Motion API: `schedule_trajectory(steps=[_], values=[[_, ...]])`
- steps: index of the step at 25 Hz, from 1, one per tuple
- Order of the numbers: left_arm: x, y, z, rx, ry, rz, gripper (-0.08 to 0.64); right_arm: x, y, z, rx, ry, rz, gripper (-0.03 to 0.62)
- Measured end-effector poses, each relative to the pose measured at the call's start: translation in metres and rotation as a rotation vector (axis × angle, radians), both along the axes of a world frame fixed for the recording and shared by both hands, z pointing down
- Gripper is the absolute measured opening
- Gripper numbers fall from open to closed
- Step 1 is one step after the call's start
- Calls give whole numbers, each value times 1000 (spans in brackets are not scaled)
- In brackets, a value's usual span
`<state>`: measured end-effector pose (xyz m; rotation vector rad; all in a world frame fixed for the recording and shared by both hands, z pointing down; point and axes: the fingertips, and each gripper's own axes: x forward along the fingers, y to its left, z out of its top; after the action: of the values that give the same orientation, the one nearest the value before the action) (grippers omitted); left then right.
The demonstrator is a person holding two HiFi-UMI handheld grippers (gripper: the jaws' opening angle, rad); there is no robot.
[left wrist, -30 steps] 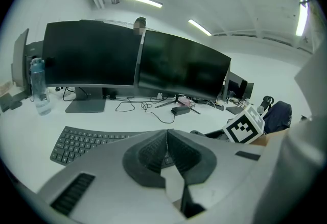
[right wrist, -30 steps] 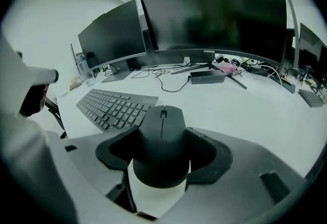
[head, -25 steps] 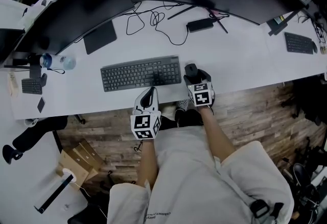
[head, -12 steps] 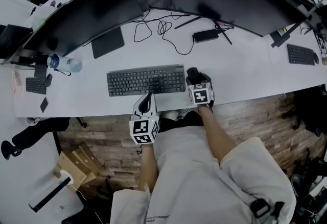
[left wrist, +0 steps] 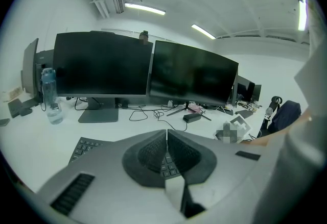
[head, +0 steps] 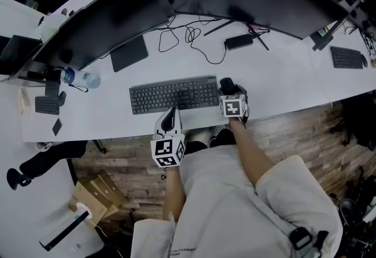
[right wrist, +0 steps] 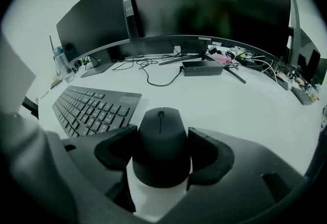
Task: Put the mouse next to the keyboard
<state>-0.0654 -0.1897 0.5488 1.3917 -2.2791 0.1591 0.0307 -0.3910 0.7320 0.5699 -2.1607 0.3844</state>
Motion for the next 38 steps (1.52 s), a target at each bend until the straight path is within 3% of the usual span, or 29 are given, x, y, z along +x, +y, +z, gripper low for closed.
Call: schedule_trajectory(steps=[5, 12, 16, 22, 31, 38], values=[[-8, 14, -5, 12, -14, 35, 25, 7, 1, -3, 1, 4, 45, 328], [-34, 46, -24, 29, -32, 94, 25, 32, 1, -11, 7, -12, 268, 334], [-38, 57, -23, 24, -20, 147, 25, 41, 8, -30, 54, -27, 328, 336], [-42, 68, -18, 14, -8, 249, 25, 37, 53, -52, 86, -61, 330, 336], [-40, 86, -12, 33, 21, 383, 25, 9, 143, -72, 30, -184, 219, 336], [-34, 90, -11, 64, 40, 485, 25, 22, 179, -98, 60, -254, 301, 328]])
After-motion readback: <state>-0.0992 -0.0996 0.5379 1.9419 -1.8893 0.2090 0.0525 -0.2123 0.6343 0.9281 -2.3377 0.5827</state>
